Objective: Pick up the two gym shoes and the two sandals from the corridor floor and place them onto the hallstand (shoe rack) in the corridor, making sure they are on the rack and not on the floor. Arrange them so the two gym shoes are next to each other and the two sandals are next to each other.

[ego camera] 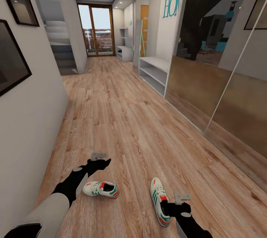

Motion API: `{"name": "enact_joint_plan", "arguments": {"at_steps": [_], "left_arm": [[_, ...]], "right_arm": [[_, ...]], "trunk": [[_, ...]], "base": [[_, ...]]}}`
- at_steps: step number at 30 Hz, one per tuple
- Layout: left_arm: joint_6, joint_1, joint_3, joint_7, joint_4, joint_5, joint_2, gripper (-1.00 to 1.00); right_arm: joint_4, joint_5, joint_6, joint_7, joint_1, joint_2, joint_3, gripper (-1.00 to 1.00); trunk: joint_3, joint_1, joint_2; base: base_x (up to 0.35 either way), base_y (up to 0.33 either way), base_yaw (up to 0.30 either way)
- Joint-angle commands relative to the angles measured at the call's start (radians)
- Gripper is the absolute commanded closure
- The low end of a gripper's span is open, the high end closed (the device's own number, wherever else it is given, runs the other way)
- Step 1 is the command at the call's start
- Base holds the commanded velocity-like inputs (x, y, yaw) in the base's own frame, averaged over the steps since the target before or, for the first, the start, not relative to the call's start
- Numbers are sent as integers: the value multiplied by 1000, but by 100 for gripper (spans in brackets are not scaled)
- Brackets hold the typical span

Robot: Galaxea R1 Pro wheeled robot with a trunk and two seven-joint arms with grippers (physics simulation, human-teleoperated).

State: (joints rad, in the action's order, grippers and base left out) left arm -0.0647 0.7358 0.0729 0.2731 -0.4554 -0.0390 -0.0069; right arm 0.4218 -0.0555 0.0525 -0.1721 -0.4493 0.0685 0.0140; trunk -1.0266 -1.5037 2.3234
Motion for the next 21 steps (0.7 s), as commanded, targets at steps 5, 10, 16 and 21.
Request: {"name": "enact_joint_plan", "arguments": {"at_steps": [5,10,16,21], "left_arm": [[-9,1,-13,8,-2,-4,-2,-100],[-10,2,-20,9,-1,-4,-1,-100],[-11,4,-21,11,-1,-3,-1,-100],[-16,26,-22,15,-3,0,-3,-100]], "right_arm": [[-2,-6,4,-3,0,1,2,-100],[-5,-7,-14,-4,0,-1,2,-100],[-48,-9,-144,-4,0,-2,2,-100],[-61,-9,-197,-4,0,-6,2,-100]], "trunk": [[-20,-19,36],[-42,-38,71],[-70,-61,113],[-94,-80,148]], "base": [[0,0,0],[0,0,0],[0,0,0],[0,0,0]]}}
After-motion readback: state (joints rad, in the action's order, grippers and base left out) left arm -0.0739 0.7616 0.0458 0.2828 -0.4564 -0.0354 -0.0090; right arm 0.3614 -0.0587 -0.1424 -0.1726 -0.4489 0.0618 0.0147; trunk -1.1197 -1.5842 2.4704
